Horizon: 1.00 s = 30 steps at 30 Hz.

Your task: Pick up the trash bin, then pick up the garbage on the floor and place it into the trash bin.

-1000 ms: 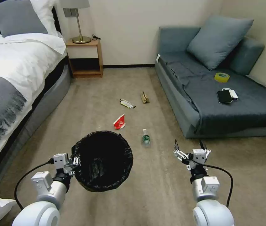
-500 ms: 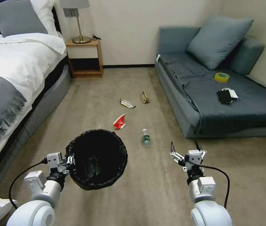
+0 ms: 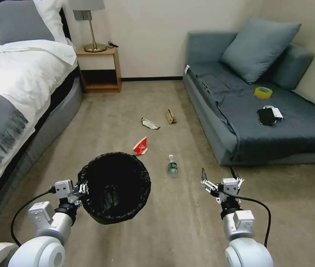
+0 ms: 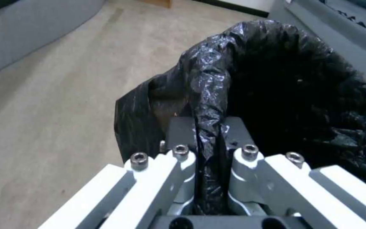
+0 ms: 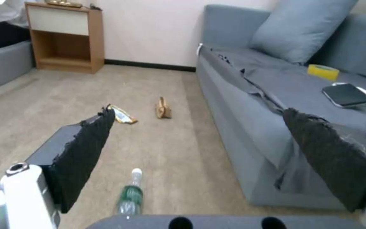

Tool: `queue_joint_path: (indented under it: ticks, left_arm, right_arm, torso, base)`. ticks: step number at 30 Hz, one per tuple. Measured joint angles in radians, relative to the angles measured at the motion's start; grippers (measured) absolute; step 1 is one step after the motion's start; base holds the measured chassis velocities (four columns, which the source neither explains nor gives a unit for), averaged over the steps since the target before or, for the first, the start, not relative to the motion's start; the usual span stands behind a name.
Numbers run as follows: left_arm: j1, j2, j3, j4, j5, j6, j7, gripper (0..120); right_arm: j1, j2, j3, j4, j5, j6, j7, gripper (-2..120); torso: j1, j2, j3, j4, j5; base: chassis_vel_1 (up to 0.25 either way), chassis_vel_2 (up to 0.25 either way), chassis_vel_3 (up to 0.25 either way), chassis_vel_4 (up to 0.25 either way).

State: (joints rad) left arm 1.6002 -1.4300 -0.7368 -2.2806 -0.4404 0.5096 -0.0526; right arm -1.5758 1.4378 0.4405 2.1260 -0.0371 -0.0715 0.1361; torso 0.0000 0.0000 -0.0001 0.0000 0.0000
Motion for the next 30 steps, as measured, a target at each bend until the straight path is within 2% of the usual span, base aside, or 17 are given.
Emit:
queue_joint_path:
  ticks: [30]
  left_arm:
    - [-0.001, -0.007, -0.021, 0.004, -0.014, -0.006, -0.001, 5]
  right_arm:
    - [0.006, 0.002, -0.017, -0.021, -0.011, 0.012, 0.000, 100]
  torso:
    - [0.000, 0.000, 0.000, 0.0000, -0.0002]
  base:
    - [-0.197, 0.194, 0.195, -0.195]
